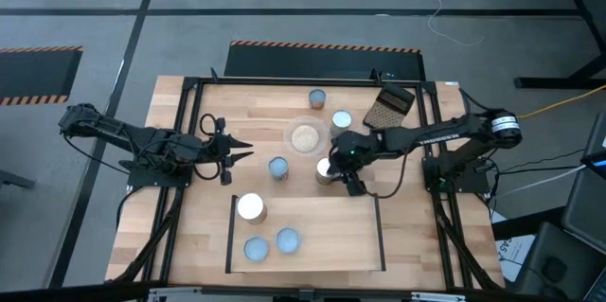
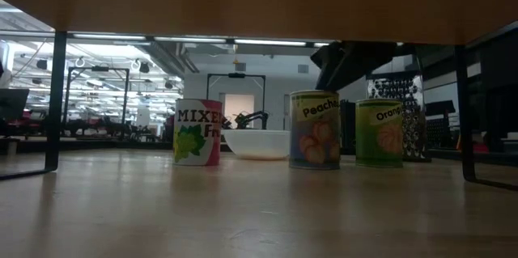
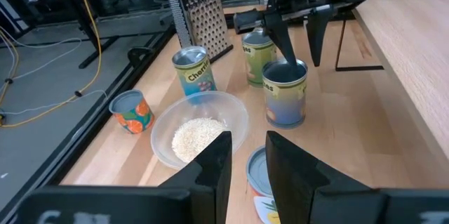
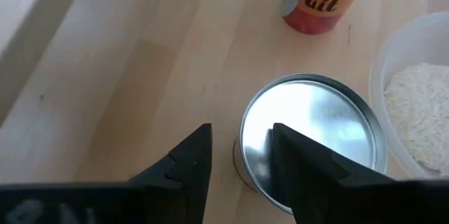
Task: Pick and place cans onto a shelf
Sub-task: Put the large canned peaches on the shelf
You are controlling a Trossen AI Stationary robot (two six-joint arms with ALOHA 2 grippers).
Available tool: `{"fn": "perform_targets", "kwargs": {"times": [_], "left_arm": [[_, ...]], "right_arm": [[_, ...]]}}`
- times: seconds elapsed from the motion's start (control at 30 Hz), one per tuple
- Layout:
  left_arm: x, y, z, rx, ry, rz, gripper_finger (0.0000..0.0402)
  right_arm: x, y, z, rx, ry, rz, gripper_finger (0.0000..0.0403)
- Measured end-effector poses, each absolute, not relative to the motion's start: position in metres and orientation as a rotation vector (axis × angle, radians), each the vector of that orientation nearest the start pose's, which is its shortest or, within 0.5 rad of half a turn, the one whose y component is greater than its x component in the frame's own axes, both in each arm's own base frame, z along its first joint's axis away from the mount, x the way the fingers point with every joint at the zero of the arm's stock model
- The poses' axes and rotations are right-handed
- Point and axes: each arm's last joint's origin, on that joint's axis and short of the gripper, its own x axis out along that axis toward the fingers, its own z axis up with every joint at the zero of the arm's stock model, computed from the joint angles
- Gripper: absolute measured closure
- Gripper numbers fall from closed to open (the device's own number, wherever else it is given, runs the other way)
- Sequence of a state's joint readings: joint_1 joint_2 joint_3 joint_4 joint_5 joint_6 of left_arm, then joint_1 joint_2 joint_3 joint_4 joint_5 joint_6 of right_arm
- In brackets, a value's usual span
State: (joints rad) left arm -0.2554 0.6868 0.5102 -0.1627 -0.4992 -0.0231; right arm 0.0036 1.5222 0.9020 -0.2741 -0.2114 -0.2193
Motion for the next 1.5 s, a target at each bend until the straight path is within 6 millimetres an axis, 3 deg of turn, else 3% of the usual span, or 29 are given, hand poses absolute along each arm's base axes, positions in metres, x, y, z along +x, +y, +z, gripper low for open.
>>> {"fn": "perform_targets", "kwargs": {"times": [0.27, 0.57, 0.77, 1.3, 1.5], "left_arm": [[0.154, -0.026, 0.256, 0.103, 0.314, 0.245, 0.032], [0.154, -0.026, 0.256, 0.103, 0.314, 0.245, 0.032], [0.154, -0.026, 0.256, 0.103, 0.314, 0.245, 0.032], [0.154, -0.026, 0.256, 0.103, 0.315, 0.245, 0.032], [0.154, -0.026, 0.255, 0.103, 0.319, 0.233, 0.032]], "right_arm": [[0.305, 0.007, 0.195, -0.114, 0.867, 0.298, 0.0262], [0.304, 0.007, 0.195, -0.111, 0.87, 0.299, 0.0354], [0.305, 0.007, 0.195, -0.11, 0.86, 0.3, 0.0395], [0.298, 0.007, 0.211, -0.121, 0.82, 0.282, 0.0401], [0.304, 0.006, 0.24, -0.127, 0.802, 0.279, 0.0402]]}}
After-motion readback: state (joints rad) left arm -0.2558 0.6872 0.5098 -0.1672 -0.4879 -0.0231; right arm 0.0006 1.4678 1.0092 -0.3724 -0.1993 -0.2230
